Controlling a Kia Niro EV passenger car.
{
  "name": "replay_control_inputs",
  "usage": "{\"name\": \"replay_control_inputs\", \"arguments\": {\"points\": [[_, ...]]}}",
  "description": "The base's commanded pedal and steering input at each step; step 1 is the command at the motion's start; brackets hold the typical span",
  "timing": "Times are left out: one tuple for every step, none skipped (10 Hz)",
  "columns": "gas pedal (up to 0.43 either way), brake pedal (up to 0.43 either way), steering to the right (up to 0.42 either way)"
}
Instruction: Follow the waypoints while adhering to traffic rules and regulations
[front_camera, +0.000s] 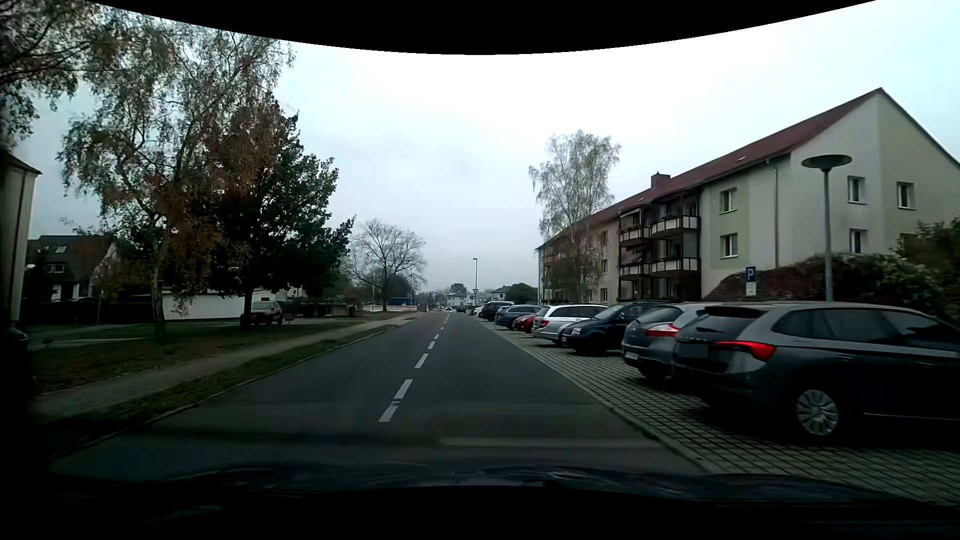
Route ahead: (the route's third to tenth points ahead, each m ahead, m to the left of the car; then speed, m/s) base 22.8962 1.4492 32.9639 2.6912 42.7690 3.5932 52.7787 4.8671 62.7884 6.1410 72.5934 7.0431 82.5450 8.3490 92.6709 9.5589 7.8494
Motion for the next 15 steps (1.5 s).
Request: {"name": "replay_control_inputs", "arguments": {"points": [[0.15, 0.0, -0.077], [0.15, 0.0, -0.074], [0.15, 0.0, -0.069], [0.15, 0.0, -0.06], [0.15, 0.0, -0.052], [0.15, 0.0, -0.045], [0.15, 0.0, -0.034], [0.15, 0.0, -0.023], [0.15, 0.0, -0.012], [0.15, 0.0, -0.009], [0.15, 0.0, -0.007], [0.15, 0.0, -0.006], [0.15, 0.0, -0.006], [0.15, 0.0, -0.006], [0.15, 0.0, -0.005]]}}
